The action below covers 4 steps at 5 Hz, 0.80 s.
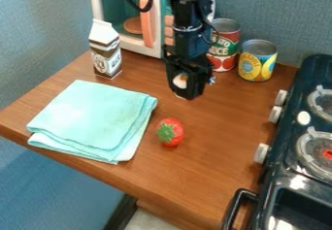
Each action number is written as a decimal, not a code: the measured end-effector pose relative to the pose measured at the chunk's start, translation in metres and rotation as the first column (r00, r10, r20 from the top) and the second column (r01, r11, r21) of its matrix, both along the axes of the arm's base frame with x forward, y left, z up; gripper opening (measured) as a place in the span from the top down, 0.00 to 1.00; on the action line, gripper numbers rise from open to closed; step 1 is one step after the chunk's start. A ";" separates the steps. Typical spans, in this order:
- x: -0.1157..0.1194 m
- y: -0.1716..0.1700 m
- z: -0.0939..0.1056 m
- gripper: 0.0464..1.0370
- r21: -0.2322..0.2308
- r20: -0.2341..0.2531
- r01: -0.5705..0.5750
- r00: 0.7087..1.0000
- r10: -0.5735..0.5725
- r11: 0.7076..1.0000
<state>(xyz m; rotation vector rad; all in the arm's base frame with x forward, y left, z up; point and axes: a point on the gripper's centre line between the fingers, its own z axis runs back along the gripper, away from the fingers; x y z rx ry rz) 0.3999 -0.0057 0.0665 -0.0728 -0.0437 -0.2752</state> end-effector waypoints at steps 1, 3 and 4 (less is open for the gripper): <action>-0.027 -0.032 0.004 0.40 -0.033 0.003 0.131 0.991 -0.131 0.991; -0.058 -0.075 -0.020 0.40 -0.025 -0.048 0.295 0.954 -0.296 0.955; -0.058 -0.086 -0.024 0.40 -0.015 -0.024 0.355 0.935 -0.355 0.935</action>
